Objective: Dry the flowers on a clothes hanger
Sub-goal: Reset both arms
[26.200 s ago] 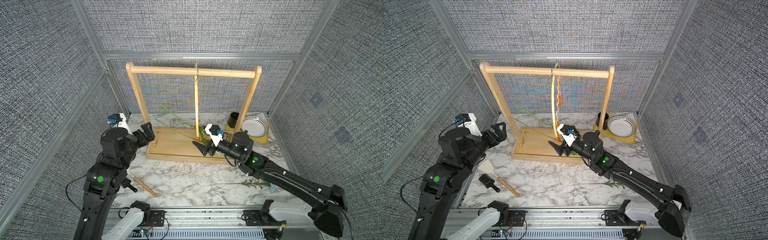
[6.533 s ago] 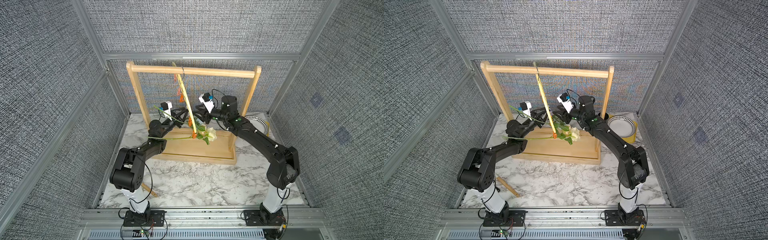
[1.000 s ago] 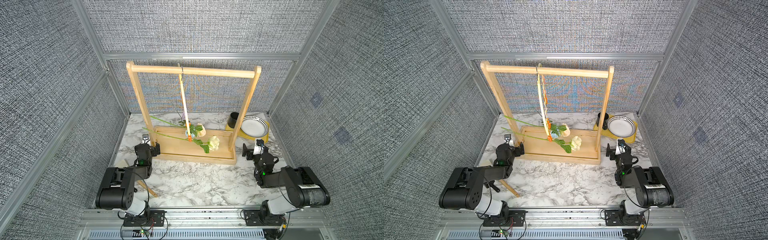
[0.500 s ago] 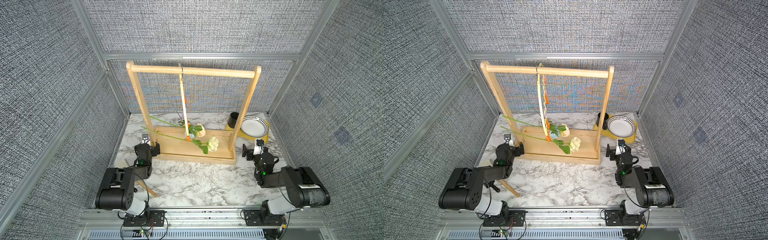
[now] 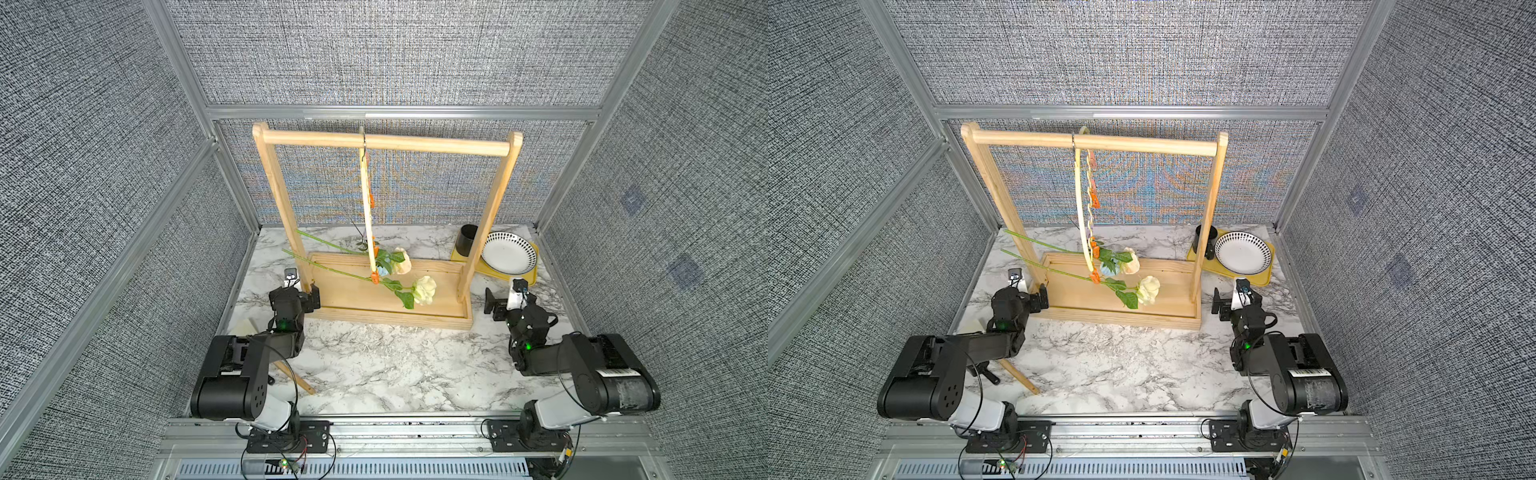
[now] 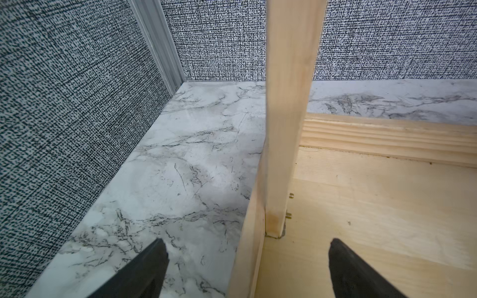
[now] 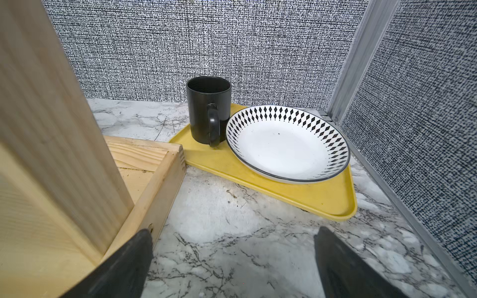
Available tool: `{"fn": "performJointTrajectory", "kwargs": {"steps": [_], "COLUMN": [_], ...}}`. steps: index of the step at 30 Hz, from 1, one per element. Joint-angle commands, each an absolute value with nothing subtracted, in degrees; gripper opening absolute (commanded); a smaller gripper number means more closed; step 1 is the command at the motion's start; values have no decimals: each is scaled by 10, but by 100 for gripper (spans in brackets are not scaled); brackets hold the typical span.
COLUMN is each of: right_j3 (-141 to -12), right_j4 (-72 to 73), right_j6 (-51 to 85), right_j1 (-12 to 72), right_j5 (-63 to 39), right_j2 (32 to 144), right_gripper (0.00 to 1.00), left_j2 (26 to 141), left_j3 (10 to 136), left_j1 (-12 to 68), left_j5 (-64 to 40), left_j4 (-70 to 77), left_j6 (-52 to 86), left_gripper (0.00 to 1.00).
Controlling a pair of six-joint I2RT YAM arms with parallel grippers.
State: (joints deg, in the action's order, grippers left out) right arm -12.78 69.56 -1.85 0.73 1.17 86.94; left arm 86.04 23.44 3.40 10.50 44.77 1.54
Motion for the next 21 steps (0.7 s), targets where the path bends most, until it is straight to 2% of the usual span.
{"fn": "performJointTrajectory", "kwargs": {"steps": [1,11,15,21], "right_j3": [-134,-133,-132,-132], "right_j4": [700,702,703,702], "right_j6": [-15,-12,-12,-12], "right_j1": [7,3,3,3], "right_j5": [8,3,2,2], "right_j2": [870,868,869,869], "right_gripper": [99,99,99,99], "left_j2": [860,861,868,862], "left_j3": [235,237,255,247], "left_j1": [34,34,31,26], "left_j5": [104,102,34,25], "left_j4": [448,446,420,428], "left_j6": [16,15,-6,-6], "left_gripper": [99,99,99,99]}}
